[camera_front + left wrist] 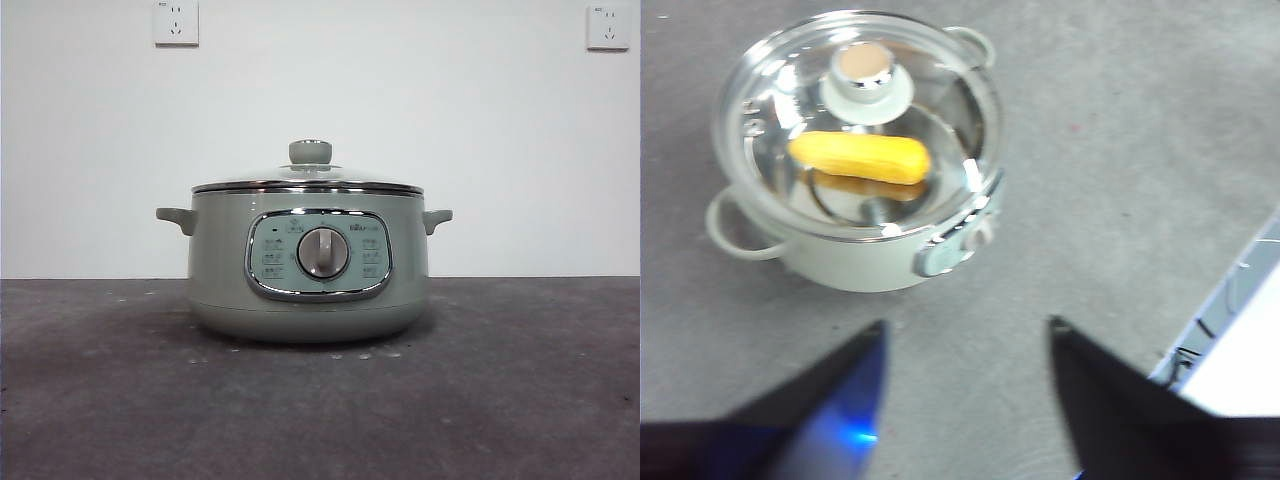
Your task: Pick up the corn,open the lid,put the corn in the pot,close the lid
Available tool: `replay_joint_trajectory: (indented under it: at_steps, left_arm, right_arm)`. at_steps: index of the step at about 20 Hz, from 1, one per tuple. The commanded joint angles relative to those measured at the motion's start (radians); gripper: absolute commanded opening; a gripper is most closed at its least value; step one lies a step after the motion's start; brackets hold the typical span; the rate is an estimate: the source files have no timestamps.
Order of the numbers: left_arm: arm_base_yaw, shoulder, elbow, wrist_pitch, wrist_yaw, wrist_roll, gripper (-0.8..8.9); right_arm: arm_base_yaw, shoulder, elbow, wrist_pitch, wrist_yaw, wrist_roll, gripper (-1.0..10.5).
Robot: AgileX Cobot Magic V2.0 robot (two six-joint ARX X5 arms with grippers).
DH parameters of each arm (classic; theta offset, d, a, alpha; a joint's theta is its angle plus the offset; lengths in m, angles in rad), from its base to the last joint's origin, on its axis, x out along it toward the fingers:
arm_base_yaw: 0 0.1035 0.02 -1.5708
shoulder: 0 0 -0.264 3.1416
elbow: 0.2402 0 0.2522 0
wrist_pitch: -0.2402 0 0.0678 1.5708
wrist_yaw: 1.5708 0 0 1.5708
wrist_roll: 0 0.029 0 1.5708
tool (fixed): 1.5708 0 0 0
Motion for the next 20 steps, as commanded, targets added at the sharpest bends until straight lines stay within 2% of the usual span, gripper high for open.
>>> replay_joint_trajectory:
  at_steps: [1,5,20]
  left_arm:
    - [0.003,0.0,-0.001,0.0,0.021,-0.003,-0.08]
    - [0.003,0.0,-0.001,0.001,0.02,-0.003,-0.03]
    - [0.003,0.003,-0.001,0.011,0.019,-0.004,-0.03]
  right_arm:
    - [0.001,-0.002,-0.009,-0.025,0.005,-0.005,-0.1]
    - [0.001,-0.002,-0.009,-0.025,0.015,0.021,0.0]
    - [0.001,-0.002,-0.009,-0.025,0.016,0.02,0.0]
